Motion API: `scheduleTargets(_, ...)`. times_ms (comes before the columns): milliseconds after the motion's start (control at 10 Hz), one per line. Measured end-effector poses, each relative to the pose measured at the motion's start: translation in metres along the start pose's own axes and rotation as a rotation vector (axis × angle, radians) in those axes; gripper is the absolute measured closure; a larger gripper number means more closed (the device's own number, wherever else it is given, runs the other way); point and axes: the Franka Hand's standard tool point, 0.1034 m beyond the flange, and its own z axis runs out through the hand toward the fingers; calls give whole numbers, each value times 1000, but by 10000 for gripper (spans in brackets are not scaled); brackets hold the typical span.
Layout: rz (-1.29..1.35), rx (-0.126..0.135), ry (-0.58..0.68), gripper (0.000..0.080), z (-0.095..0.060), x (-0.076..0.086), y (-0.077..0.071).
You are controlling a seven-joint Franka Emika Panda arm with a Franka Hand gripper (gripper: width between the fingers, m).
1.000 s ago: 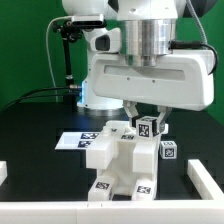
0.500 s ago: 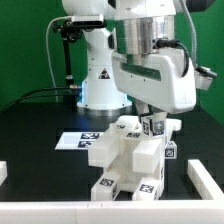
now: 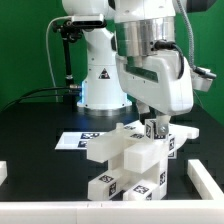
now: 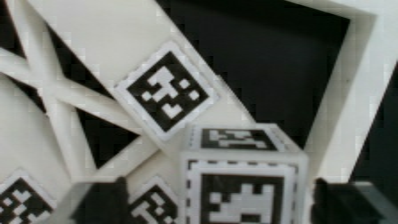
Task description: Assemble chair
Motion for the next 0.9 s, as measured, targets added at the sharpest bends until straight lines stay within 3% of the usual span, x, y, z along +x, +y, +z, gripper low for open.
scheduleTargets(100,-146,9,4,190,5,-8,0)
scheduleTargets(200,-304,12,-3,158,23,-37,9)
scheduleTargets(300,-571,-24,-42,151,22,-41,11)
scheduleTargets(400,-617,-17,-31,151,19,-39,5)
scheduleTargets(500,-642,10,-6,151,17,-45,7)
scheduleTargets(600,-773,4,-8,151,18,-44,10)
scheduleTargets(900,-844,-4,-20,151,14,-45,13)
